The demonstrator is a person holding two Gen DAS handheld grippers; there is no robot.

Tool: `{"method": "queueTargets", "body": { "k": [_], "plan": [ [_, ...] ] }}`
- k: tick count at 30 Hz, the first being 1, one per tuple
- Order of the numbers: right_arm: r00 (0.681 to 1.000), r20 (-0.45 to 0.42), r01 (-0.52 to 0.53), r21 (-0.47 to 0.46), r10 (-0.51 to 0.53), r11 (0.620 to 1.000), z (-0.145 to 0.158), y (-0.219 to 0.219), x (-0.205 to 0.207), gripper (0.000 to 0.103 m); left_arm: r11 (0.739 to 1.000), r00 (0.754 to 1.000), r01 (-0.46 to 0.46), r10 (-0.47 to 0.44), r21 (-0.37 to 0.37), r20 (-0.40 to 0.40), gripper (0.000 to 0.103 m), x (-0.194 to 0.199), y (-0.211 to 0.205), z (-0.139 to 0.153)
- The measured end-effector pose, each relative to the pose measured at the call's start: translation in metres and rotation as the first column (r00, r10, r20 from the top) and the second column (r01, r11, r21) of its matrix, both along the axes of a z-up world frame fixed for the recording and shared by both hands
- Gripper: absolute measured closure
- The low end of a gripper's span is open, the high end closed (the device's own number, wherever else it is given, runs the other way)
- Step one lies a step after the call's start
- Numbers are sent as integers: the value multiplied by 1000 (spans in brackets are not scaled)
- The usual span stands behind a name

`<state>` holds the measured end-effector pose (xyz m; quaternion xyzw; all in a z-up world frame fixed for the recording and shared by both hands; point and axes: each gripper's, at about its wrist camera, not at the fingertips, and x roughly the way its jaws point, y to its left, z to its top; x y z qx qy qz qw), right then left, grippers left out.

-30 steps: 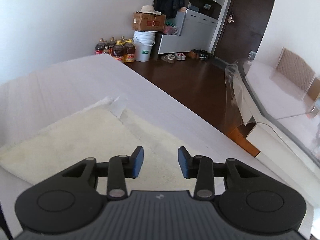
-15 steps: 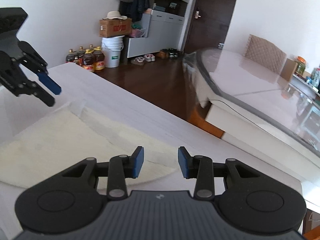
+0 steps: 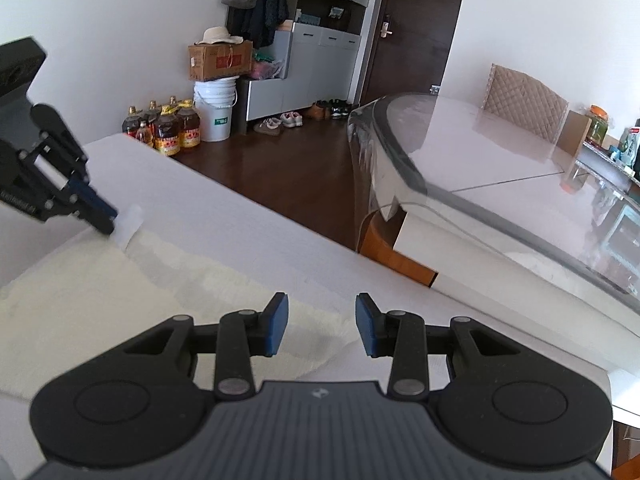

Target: Fold towel

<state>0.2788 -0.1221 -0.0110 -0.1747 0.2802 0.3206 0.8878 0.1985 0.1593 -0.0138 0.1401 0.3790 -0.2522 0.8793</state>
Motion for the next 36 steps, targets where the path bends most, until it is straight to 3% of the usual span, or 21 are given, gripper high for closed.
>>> {"method": "queueTargets", "body": {
  "k": [10,19,24,36],
  "plan": [
    [998,-67,8,-39,-11,999,-10,8,32,65,998,995,-21,26,-53,99,98,-18,11,24],
    [988,-148,49,-25,-52,998,-21,3,54,66,998,995,2,5,-68,100,98,-19,14,21],
    [986,-159,50,-40,-56,998,-23,1,52,66,994,989,-61,72,-88,132,98,-15,22,25],
    [990,-114,75,-41,-79,996,-21,1,43,63,986,988,-154,154,-56,-9,96,3,30,-8]
  ]
}}
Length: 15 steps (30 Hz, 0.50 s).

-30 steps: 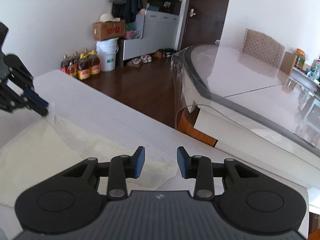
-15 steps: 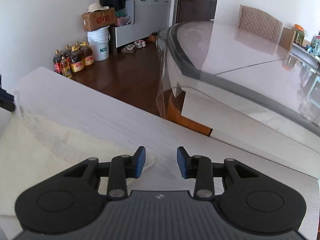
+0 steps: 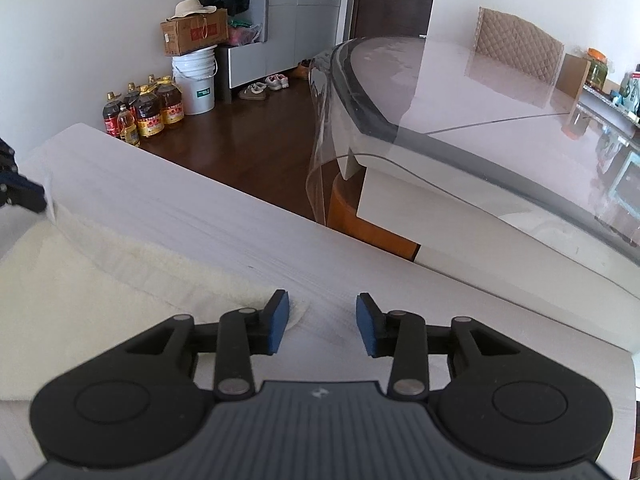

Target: Fold towel

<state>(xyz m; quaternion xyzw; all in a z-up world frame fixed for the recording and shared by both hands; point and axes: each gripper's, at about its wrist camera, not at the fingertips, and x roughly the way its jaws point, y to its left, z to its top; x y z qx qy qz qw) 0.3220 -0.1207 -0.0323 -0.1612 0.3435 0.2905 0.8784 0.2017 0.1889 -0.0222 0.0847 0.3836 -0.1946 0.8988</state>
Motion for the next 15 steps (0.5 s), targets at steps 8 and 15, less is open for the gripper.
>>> {"method": "queueTargets", "body": {
  "k": [8,15],
  "plan": [
    [972,109,-216,98,206,971,33,18,-97,62,996,998,-65,64,-55,-11,80,-10,28,9],
    [783,204,-588,-66,588,806,24,74,-234,64,996,997,-79,80,-41,3,76,-42,33,18]
  ]
}}
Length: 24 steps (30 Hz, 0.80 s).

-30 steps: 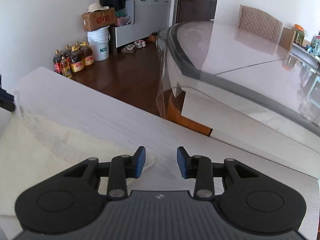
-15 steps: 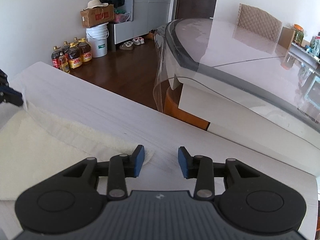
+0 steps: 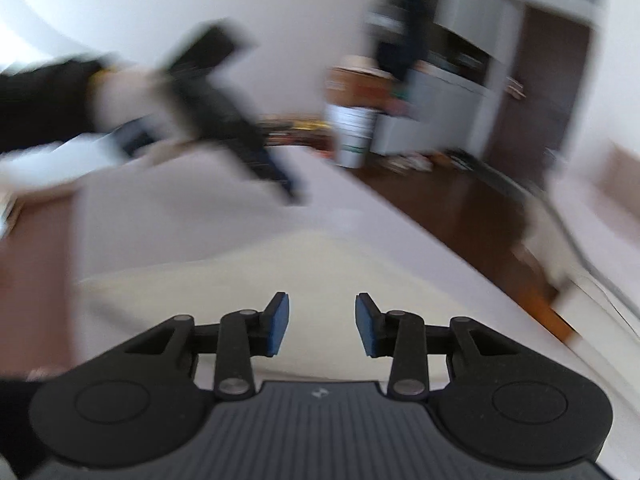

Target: Fold towel

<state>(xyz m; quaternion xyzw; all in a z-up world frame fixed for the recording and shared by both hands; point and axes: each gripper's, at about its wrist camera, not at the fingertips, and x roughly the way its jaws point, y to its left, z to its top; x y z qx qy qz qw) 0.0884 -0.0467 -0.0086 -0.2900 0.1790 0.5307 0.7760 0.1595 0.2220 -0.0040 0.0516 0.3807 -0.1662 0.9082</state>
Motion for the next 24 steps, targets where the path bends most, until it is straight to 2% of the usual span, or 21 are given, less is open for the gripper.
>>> {"method": "queueTargets", "body": {
  "k": [2,4,8,14,21,24],
  "plan": [
    [998,32,-55,-39,56,998,-4,11,-23,64,1000,1000,-3,3,-12,2,70,-17,2,2],
    [991,78,-103,-89,110,991,-12,24,-51,64,1000,1000,-4,5,-18,1,68,-32,4,3],
    [972,171,-137,-157,163,978,-23,39,-79,64,999,1000,-2,2,-33,-2,67,-55,8,3],
    [918,335,-125,-261,212,957,-39,66,-100,65,999,1000,-4,4,-54,-5,62,-76,13,3],
    [858,444,-101,-344,257,933,-65,95,-111,68,999,1000,3,-3,-52,-3,59,-89,20,4],
    [836,477,-93,-367,273,926,-77,100,-119,77,998,1000,3,-2,-56,4,59,-93,23,5]
  ]
}}
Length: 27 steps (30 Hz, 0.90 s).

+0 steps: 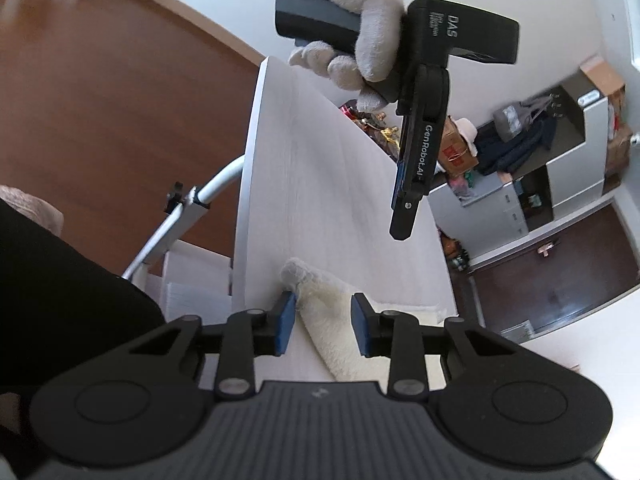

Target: Fold towel

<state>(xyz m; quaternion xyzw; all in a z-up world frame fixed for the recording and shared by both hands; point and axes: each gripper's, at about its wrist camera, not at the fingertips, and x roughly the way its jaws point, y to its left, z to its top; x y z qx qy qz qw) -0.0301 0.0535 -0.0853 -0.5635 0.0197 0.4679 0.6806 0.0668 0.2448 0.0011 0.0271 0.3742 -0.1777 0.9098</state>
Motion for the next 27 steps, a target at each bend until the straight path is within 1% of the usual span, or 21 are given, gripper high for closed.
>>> {"method": "queueTargets", "body": {
  "k": [1,2,3,5,6,7,8,9,10,12,13,15,17,19,20,22,23,24,26,27],
  "plan": [
    [1000,6,-6,-9,6,1000,-2,1,0,83,1000,1000,-2,2,-1,2,58,-2,1,0],
    [1000,11,-11,-17,11,1000,-5,2,0,93,1000,1000,-5,5,1,5,58,-3,1,1],
    [1000,13,-15,-26,15,1000,-8,1,-3,96,1000,1000,-6,6,4,7,58,-4,1,1],
    [1000,-6,-16,-20,16,1000,-11,1,-12,97,1000,1000,-3,3,12,8,57,-6,1,1],
    [999,-42,-11,-2,11,1000,-6,-1,-13,97,1000,1000,-1,1,14,7,57,-7,0,1],
    [995,-102,-6,17,7,1000,2,-5,-14,98,1000,1000,1,-1,14,7,57,-6,0,2],
    [990,-143,-6,28,10,1000,9,-8,-15,98,1000,1000,4,-4,17,8,56,-5,-1,3],
    [969,-245,-19,55,32,998,20,-13,-16,98,1000,1000,9,-10,24,13,55,-4,-3,4],
    [951,-305,-30,75,51,997,28,-16,-18,98,999,1000,16,-16,30,18,53,-2,-5,5],
    [907,-411,-47,115,90,992,44,-23,-21,98,998,999,39,-41,54,37,52,5,-13,7],
    [897,-430,-50,123,99,991,49,-24,-22,98,997,998,46,-49,68,43,52,8,-16,6],
    [893,-439,-46,134,101,990,53,-26,-22,98,993,996,69,-73,93,43,52,15,-23,3],
    [886,-452,-44,144,106,989,56,-28,-21,98,992,996,72,-77,107,41,52,23,-27,-2],
    [870,-477,-53,158,123,986,59,-29,-19,98,991,996,73,-78,113,45,52,29,-29,-5],
    [865,-484,-56,163,129,985,61,-30,-18,98,990,996,76,-81,118,42,52,31,-28,-7],
    [851,-504,-64,176,146,982,66,-35,-17,98,983,995,92,-97,159,19,52,39,-31,-15],
    [844,-514,-68,183,154,981,69,-38,-16,98,980,994,102,-105,168,9,52,41,-31,-17],
    [832,-532,-64,194,159,979,72,-39,-12,98,980,994,109,-112,166,4,52,42,-30,-18],
    [818,-550,-61,207,168,976,75,-42,-13,98,980,993,119,-119,161,-7,52,43,-29,-17],
    [803,-568,-56,224,177,973,78,-44,-9,98,978,992,129,-128,163,-16,52,44,-29,-17]
  ]
}}
